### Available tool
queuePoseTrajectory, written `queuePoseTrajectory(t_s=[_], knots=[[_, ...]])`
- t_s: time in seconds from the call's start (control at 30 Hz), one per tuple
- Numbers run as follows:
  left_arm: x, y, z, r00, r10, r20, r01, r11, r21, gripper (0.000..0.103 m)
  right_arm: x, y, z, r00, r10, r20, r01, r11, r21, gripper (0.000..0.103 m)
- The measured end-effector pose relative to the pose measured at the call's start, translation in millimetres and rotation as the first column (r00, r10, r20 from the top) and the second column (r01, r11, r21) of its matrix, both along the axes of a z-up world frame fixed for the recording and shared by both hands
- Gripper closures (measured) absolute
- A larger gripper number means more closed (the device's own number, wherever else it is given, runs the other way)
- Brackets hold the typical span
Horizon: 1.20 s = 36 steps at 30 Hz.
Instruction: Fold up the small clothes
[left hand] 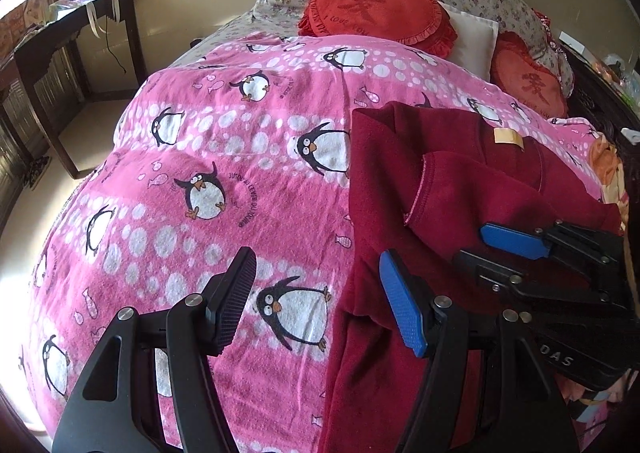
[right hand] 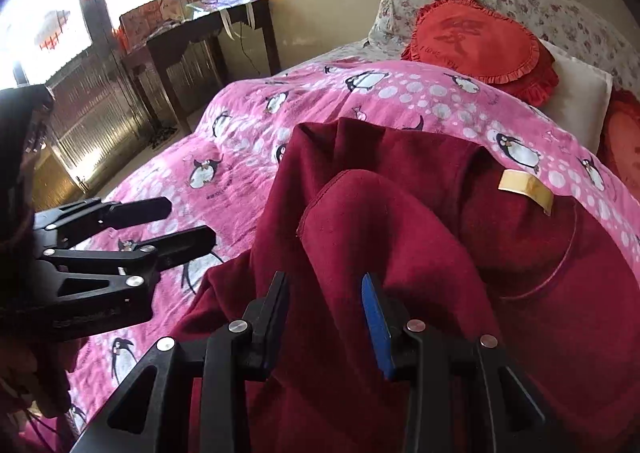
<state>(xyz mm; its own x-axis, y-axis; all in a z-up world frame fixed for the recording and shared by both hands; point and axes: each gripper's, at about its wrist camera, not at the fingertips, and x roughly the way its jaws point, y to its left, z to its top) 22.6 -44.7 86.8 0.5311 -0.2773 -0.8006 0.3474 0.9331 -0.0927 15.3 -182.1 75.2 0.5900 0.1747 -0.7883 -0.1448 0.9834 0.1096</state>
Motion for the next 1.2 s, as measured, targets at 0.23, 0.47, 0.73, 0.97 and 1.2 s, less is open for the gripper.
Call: queuePoseTrajectory(t_s=[0.23, 0.47, 0.73, 0.97, 1.2], knots=[[7.2, 11.5, -7.7, 0.999, 0.031, -0.029, -0.031, 0.999, -0.014, 0.039, 26.7, -2.6, -32.0, 0.999, -0.028, -0.043, 0.027, 0.999, -0.02, 0.076], [7.9, 15.8, 1.4, 0.999, 0.039, -0.023, -0.04, 0.998, -0.048, 0.039, 14.4, -11.5, -3.7, 1.0, 0.006, -0.026, -0.002, 0.988, 0.155, 0.097], [3.2, 2.2, 3.4, 0.999, 0.014, -0.049, -0.019, 0.995, -0.095, 0.039, 3.1, -9.5, -18.8, 0.993, 0.009, -0.114, 0.018, 0.972, 0.232, 0.074], [1.2, -26.7, -4.2, 0.997, -0.063, -0.046, 0.06, 0.995, -0.075, 0.039, -61.5, -72.8, 20.0, 0.988, -0.151, -0.026, 0.152, 0.951, 0.27, 0.067], [-2.5, -59.8, -18.9, 0.988, -0.147, -0.041, 0.147, 0.989, -0.007, 0.057, -124.2, -178.7, 49.0, 0.883, -0.465, 0.062, 0.456, 0.882, 0.118, 0.057]])
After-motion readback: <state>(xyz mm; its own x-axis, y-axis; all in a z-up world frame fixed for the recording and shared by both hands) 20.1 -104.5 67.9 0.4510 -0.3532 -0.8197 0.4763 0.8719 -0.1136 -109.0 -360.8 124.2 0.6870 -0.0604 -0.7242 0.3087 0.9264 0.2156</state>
